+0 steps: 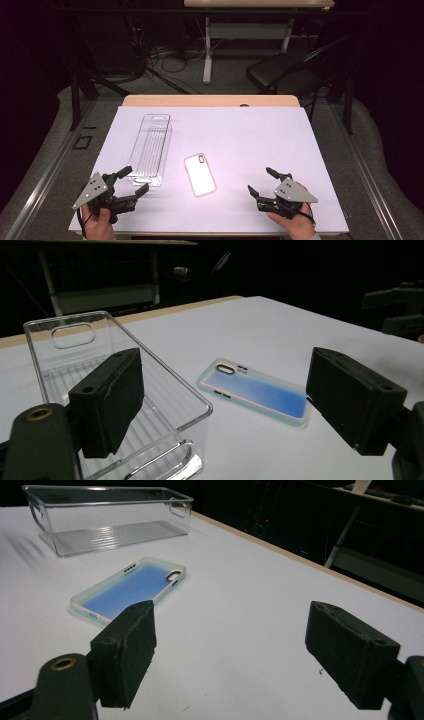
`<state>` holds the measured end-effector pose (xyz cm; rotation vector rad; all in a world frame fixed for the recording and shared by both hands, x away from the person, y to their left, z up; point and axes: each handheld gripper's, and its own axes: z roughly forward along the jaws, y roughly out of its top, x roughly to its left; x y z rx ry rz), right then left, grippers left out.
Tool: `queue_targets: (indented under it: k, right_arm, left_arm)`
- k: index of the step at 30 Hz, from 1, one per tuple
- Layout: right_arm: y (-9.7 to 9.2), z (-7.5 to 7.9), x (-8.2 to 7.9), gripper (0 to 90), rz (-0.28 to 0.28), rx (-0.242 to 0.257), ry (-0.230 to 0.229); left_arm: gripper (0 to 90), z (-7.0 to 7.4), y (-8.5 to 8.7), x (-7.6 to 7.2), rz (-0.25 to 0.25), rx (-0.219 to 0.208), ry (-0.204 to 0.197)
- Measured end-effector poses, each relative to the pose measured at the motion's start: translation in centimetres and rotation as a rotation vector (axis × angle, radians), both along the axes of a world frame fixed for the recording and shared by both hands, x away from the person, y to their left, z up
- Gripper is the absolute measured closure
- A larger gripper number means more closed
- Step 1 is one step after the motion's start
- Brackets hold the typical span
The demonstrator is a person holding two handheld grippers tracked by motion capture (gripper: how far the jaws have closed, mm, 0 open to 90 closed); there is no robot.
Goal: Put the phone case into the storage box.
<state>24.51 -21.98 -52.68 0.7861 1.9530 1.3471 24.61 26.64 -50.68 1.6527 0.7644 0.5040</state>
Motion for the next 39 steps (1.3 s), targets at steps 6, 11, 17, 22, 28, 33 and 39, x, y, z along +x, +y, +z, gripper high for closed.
queue_targets:
  k: [6,11,17,22,28,33,39]
  right_arm:
    - [0.9,1.1,1.0,24.4,0.025,-0.009,0.031]
    - [1.6,2.6,2.1,26.8,0.012,-0.036,0.06]
    - [3.5,3.9,3.4,21.6,0.022,-0.09,0.084]
    - [5.3,4.5,4.4,25.8,0.037,-0.121,0.132]
    - [7.6,5.0,6.1,29.5,0.065,-0.159,0.194]
    - [9.4,5.5,7.6,33.2,0.068,-0.172,0.26]
    - [10.7,5.9,8.9,37.4,0.053,-0.201,0.307]
  left_arm:
    - [15.7,1.1,-0.4,0.1,-0.009,0.029,0.014]
    - [15.8,2.6,-0.8,1.4,-0.044,0.061,0.023]
    - [15.9,4.5,-1.7,3.8,-0.04,0.107,0.038]
    - [16.0,5.7,-2.5,6.0,-0.046,0.134,0.052]
    - [16.0,6.9,-3.2,8.2,-0.049,0.098,0.078]
    - [16.0,7.3,-3.9,10.1,-0.057,0.109,0.121]
    - [16.0,7.8,-4.2,11.5,-0.09,0.061,0.135]
